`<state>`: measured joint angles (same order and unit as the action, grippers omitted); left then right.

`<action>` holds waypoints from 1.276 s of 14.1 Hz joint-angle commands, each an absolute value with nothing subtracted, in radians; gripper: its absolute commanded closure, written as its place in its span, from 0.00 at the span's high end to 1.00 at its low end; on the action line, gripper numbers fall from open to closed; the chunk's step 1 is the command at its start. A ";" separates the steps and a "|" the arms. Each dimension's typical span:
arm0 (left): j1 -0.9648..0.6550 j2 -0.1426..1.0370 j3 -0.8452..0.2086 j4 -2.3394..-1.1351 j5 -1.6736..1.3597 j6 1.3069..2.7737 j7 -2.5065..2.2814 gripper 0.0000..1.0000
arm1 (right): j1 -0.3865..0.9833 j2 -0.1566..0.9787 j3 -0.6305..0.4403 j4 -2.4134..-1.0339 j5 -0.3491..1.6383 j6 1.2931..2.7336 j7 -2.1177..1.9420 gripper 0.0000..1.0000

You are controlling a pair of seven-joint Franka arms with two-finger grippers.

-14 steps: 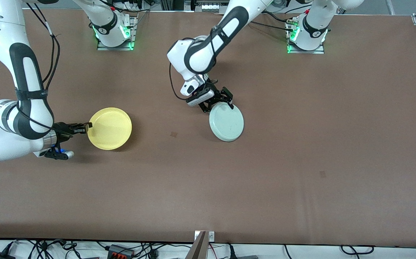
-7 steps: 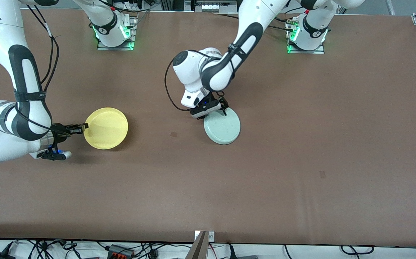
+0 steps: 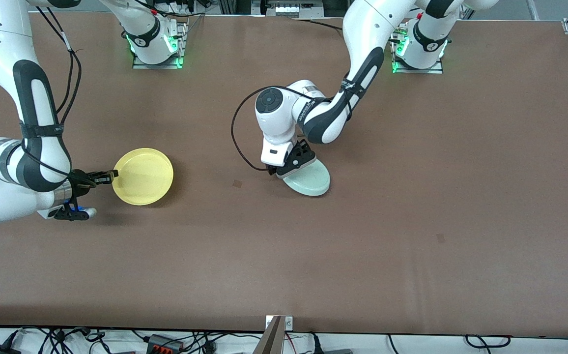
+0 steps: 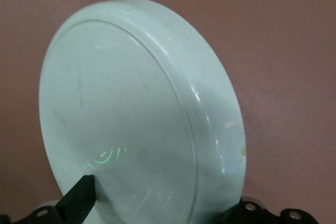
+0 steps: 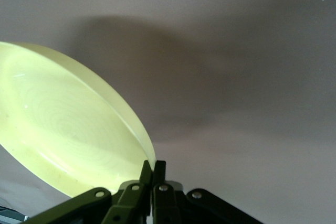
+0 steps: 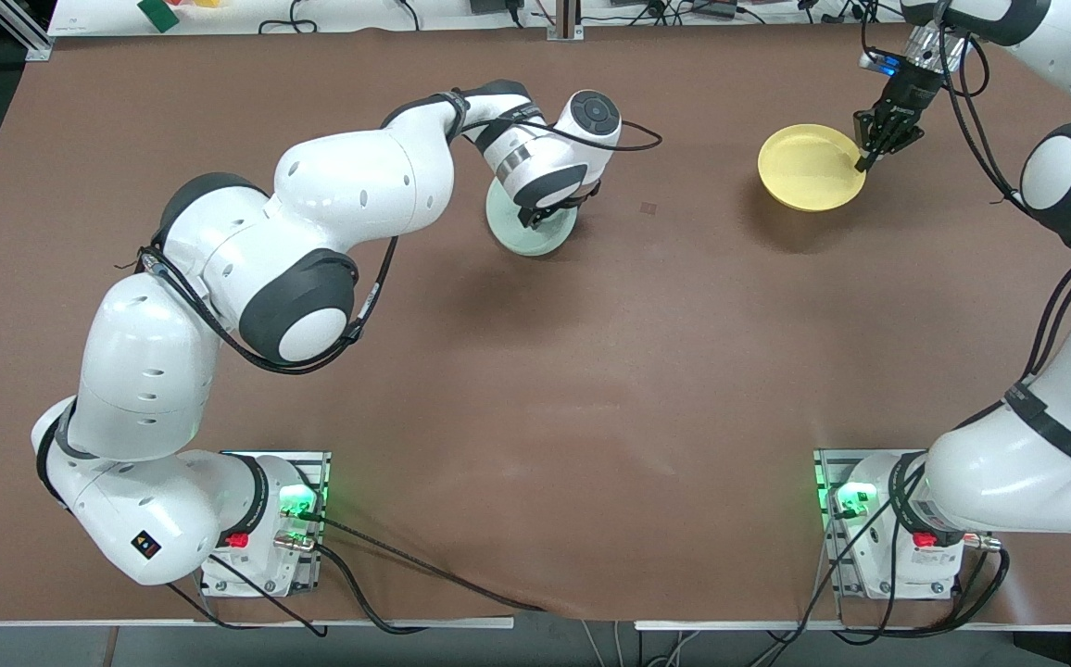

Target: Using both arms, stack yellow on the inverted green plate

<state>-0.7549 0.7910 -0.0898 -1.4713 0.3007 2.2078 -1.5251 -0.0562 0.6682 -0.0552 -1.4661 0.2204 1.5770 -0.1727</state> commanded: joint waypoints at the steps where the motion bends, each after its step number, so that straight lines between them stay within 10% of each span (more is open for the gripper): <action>1: -0.749 0.784 -0.094 -1.560 0.284 2.284 -1.510 1.00 | -0.058 0.676 -0.051 -1.451 0.209 1.565 -0.189 0.00; 18: -0.753 0.736 -0.097 -1.577 0.408 2.280 -0.872 1.00 | -0.041 0.676 -0.051 -1.433 0.204 1.568 -0.189 0.00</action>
